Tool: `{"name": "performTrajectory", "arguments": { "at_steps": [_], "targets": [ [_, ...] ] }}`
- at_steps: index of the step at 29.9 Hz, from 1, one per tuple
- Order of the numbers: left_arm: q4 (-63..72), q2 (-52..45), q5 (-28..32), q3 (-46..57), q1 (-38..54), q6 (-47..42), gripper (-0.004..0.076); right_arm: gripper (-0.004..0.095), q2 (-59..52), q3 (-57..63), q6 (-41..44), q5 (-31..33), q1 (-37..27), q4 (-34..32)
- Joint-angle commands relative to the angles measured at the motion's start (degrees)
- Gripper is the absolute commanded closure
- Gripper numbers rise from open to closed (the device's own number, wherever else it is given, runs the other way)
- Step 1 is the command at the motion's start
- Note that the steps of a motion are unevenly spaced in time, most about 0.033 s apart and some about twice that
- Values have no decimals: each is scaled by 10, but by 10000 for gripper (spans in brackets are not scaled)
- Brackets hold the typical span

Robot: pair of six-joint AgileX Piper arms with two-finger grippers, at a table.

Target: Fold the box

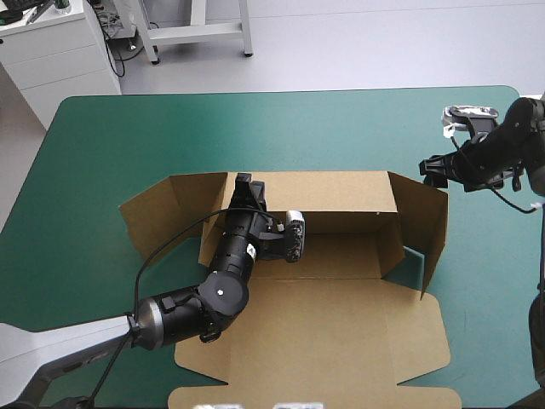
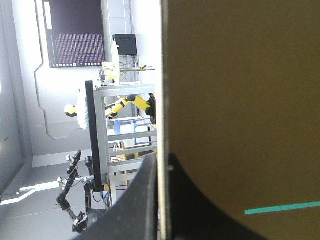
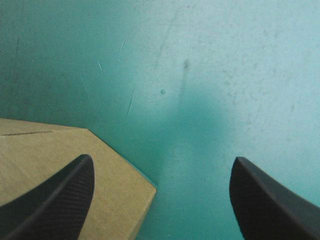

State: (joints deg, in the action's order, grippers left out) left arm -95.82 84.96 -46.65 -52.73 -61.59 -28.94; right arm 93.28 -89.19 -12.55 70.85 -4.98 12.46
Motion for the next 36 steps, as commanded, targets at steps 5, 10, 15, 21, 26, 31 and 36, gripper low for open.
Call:
{"name": "performTrajectory", "arguments": {
  "at_steps": [5, 10, 15, 21, 26, 31, 36],
  "targets": [
    [-31, -17, -13, -14, -3, -7, 756, 211, -84, 75, -30, -1, -4, 37],
    [-31, -17, -15, -14, -3, -7, 756, 211, -125, 138, -43, -34, -4, 37],
    [-31, -17, -14, -14, -3, -7, 756, 211, -171, 193, -75, -39, -4, 51],
    [-31, -17, -14, -14, -3, -7, 756, 211, -210, 233, -156, -47, -4, 125],
    [-31, -17, -14, -14, -3, -7, 756, 211, -214, 259, -208, -51, -4, 176],
    [-31, -17, -14, -14, -3, -7, 756, 211, -214, 288, -271, -61, -4, 226],
    [-31, -17, -14, -14, -3, -7, 756, 211, -214, 322, -342, -90, -4, 287]
  ]
}}
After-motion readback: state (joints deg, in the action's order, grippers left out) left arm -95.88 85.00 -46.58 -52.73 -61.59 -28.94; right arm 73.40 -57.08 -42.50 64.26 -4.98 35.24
